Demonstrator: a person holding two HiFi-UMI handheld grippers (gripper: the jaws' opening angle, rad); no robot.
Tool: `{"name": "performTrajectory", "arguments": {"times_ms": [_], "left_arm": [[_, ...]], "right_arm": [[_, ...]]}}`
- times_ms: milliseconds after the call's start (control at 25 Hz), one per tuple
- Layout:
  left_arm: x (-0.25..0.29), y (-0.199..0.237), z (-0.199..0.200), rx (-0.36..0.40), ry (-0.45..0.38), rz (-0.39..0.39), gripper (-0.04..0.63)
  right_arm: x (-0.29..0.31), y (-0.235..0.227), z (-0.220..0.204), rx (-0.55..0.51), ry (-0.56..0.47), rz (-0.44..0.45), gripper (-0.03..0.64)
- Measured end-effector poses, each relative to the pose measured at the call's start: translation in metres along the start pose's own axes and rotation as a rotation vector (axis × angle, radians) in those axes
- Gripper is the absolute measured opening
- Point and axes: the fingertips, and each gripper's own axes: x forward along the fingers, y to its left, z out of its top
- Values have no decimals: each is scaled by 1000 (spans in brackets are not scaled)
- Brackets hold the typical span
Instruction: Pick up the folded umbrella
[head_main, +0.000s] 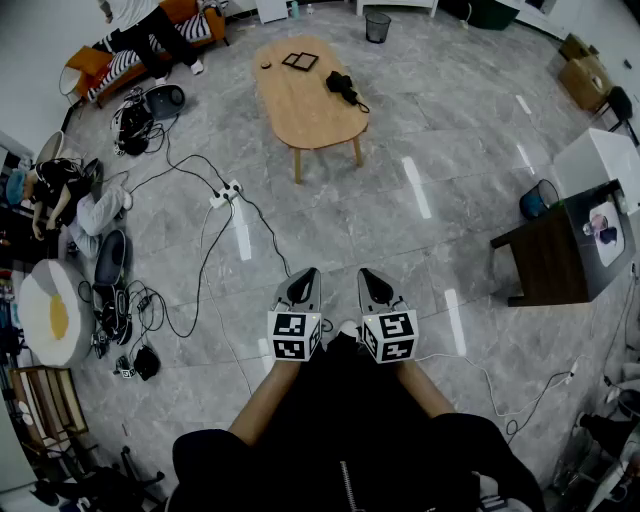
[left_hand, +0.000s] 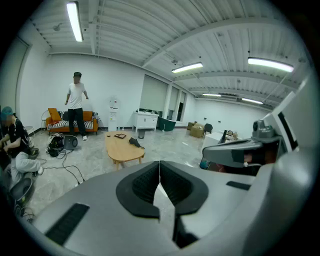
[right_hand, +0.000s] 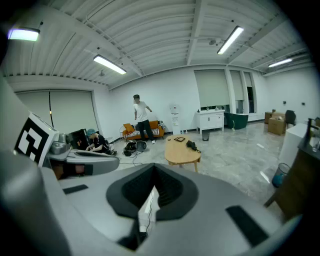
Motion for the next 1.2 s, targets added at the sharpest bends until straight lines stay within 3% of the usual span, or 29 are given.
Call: {"name": "performTrajectory", "arguments": {"times_ms": [360, 680, 1040, 1200], "left_arm": [[-2, -7, 1, 18, 0, 14, 15], [-18, 18, 10, -31, -35, 111, 15], [2, -14, 14, 1, -31, 46, 15], [6, -13, 16, 22, -20, 31, 15]], "right_arm": [[-8, -6, -2, 36, -13, 7, 9], [-15, -9, -8, 66, -2, 26, 9], [-29, -35, -16, 90, 14, -19, 9], [-19, -26, -17, 93, 25, -8, 9]]}}
